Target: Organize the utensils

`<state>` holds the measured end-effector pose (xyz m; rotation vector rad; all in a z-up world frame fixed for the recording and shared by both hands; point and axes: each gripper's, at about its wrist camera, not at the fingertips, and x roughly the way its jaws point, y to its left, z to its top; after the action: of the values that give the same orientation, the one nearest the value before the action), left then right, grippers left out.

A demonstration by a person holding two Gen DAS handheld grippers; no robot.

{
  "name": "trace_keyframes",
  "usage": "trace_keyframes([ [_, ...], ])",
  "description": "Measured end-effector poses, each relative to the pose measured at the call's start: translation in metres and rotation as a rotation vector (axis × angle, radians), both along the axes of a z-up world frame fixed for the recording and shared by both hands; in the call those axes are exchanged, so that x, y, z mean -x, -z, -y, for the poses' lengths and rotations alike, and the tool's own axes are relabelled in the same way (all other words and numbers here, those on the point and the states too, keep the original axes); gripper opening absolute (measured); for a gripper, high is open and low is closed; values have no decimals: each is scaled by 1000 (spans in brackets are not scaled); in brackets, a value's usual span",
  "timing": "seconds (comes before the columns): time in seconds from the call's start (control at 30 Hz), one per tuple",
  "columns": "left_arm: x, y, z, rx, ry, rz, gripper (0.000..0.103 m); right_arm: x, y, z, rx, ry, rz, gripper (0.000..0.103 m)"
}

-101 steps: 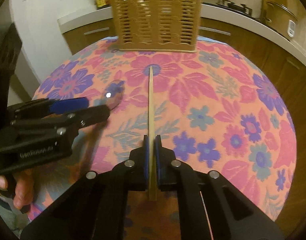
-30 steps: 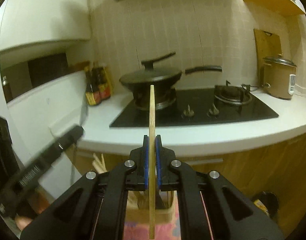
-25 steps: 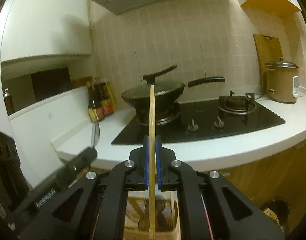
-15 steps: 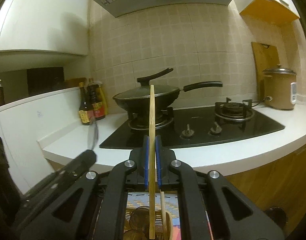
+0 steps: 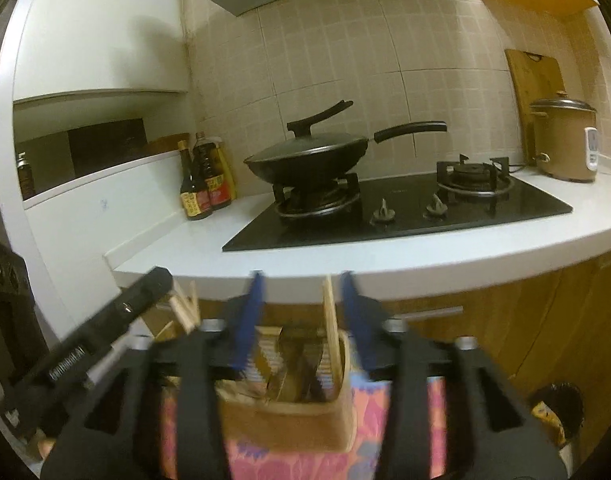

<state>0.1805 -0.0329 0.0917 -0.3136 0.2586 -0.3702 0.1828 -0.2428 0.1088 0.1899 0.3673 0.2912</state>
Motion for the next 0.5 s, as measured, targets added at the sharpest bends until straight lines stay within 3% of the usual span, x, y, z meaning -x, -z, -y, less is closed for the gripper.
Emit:
trace_keyframes([
  [0.13, 32, 0, -17, -5, 34, -33, 74, 30, 8, -9, 59, -12, -36, 49],
  [0.33, 72, 12, -34, -58, 30, -74, 76, 67, 23, -24, 129, -18, -86, 51],
  [0.5, 102, 37, -36, -129, 9, -109, 78, 91, 52, -38, 148, -25, -148, 52],
])
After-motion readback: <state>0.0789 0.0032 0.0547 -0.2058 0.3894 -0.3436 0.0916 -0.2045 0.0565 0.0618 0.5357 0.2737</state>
